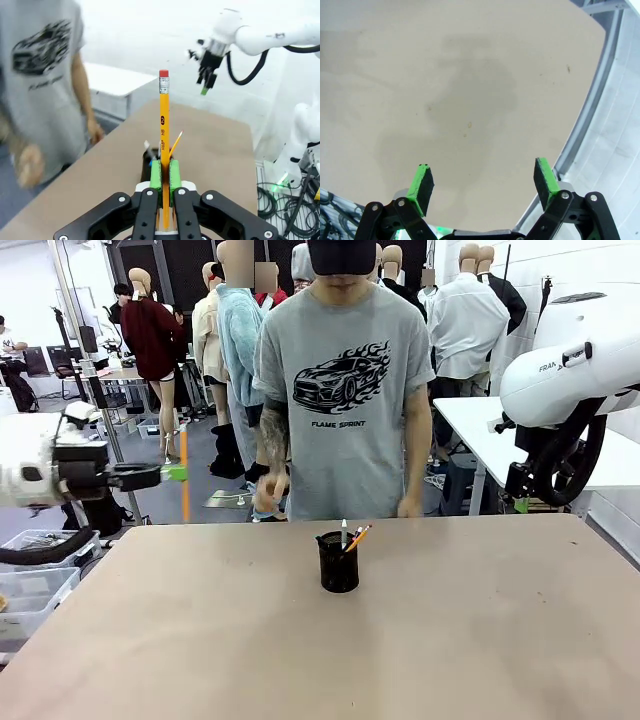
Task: Place the pens into the pen holder.
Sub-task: Pick up a writing instrument from the table and place it into the Pen holder.
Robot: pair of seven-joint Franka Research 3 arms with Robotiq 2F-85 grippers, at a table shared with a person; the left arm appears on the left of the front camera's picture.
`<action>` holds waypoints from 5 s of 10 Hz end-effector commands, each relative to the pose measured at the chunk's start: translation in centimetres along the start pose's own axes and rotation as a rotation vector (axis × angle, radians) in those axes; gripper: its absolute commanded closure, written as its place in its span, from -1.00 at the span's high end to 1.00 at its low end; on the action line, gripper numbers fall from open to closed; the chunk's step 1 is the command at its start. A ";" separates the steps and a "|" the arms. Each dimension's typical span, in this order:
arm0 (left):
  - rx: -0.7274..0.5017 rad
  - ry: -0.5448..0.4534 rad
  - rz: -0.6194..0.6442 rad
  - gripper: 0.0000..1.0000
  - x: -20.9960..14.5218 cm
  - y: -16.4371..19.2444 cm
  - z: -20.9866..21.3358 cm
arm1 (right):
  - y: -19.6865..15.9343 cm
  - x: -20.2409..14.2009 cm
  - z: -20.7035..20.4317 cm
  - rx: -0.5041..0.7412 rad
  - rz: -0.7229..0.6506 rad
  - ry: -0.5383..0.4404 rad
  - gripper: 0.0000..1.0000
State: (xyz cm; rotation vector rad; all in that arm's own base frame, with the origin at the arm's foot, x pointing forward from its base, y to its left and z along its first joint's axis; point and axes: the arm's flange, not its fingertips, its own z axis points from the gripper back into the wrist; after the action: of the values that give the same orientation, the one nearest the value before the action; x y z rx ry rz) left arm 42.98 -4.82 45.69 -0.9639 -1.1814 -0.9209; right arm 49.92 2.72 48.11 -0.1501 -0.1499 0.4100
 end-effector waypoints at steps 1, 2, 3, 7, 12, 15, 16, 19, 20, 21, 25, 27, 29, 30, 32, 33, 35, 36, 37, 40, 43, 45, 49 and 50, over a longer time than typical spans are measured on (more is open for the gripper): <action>-0.059 -0.113 -0.041 -1.00 0.8 1.3 -4.5 | 0.0 0.0 -0.1 -0.010 0.001 0.006 1.00; -0.093 -0.127 -0.024 -1.00 1.3 1.2 -7.1 | 0.0 0.0 -0.1 -0.010 0.001 0.006 1.00; -0.106 -0.098 -0.006 -1.00 1.8 1.1 -10.4 | 0.0 0.0 -0.1 -0.010 0.001 0.006 1.00; 0.051 0.176 0.009 -1.00 1.9 -0.6 -18.7 | 0.0 0.0 -0.1 -0.010 0.001 0.006 1.00; -0.108 0.042 -0.023 -1.00 0.2 0.8 -21.0 | 0.0 0.0 -0.1 -0.010 0.001 0.006 1.00; -0.190 0.053 -0.025 -1.00 -0.8 3.5 -25.1 | 0.0 0.0 -0.1 -0.010 0.001 0.006 1.00; -0.189 0.067 -0.009 -1.00 -1.5 4.2 -26.2 | 0.0 0.0 -0.1 -0.010 0.001 0.006 1.00; -0.211 0.055 -0.026 -1.00 -3.7 5.5 -28.0 | 0.0 0.0 -0.1 -0.010 0.001 0.006 1.00; -0.221 0.055 -0.022 -1.00 -4.2 5.5 -28.4 | 0.0 0.0 -0.1 -0.010 0.001 0.006 1.00; -0.230 0.068 -0.021 -1.00 -4.8 5.6 -28.6 | 0.0 0.0 -0.1 -0.010 0.001 0.006 1.00; -0.228 0.091 -0.003 -1.00 -7.4 6.2 -29.0 | 0.0 0.0 -0.1 -0.010 0.001 0.006 1.00; -0.233 0.102 0.009 -1.00 -8.3 6.3 -29.2 | 0.0 0.0 -0.1 -0.010 0.001 0.006 1.00; -0.234 0.106 0.014 -1.00 -8.9 6.3 -28.9 | 0.0 0.0 -0.1 -0.010 0.001 0.006 1.00; -0.234 0.108 0.013 -1.00 -9.0 6.2 -28.9 | 0.0 0.0 -0.1 -0.010 0.001 0.006 1.00; -0.246 0.122 0.013 -1.00 -9.2 6.1 -28.8 | 0.0 0.0 -0.1 -0.010 0.001 0.006 1.00; -0.251 0.129 0.005 -0.86 -9.2 6.0 -28.8 | 0.0 0.0 -0.1 -0.010 0.001 0.006 1.00; -0.254 0.132 -0.004 -0.24 -9.3 5.8 -28.9 | 0.0 0.0 -0.1 -0.010 0.001 0.006 1.00; -0.258 0.131 -0.007 0.06 -9.3 5.7 -28.9 | 0.0 0.0 -0.1 -0.010 0.001 0.006 1.00; -0.259 0.130 -0.009 0.06 -9.3 5.6 -28.8 | 0.0 0.0 -0.1 -0.010 0.001 0.006 1.00; -0.242 0.104 -0.019 0.06 -8.4 5.5 -28.0 | 0.0 0.0 -0.1 -0.010 0.001 0.006 1.00; -0.150 0.132 -0.074 0.06 -3.7 5.1 -24.6 | 0.0 0.0 -0.1 -0.010 0.001 0.006 1.00; -0.052 0.299 -0.080 0.06 1.5 4.4 -20.4 | 0.0 0.0 -0.1 -0.010 0.001 0.006 1.00; 0.192 0.614 -0.010 0.06 6.6 2.5 -14.7 | 0.0 0.0 -0.1 -0.010 0.001 0.006 1.00; 0.254 0.710 0.043 0.06 7.1 2.2 -13.5 | 0.0 0.0 -0.1 -0.010 0.001 0.006 1.00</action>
State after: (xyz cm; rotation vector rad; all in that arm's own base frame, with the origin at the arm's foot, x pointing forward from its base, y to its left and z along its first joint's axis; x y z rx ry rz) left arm 50.92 -17.28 49.80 -0.4111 -0.7872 -0.9968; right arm 49.93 2.72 48.11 -0.1494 -0.1501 0.4101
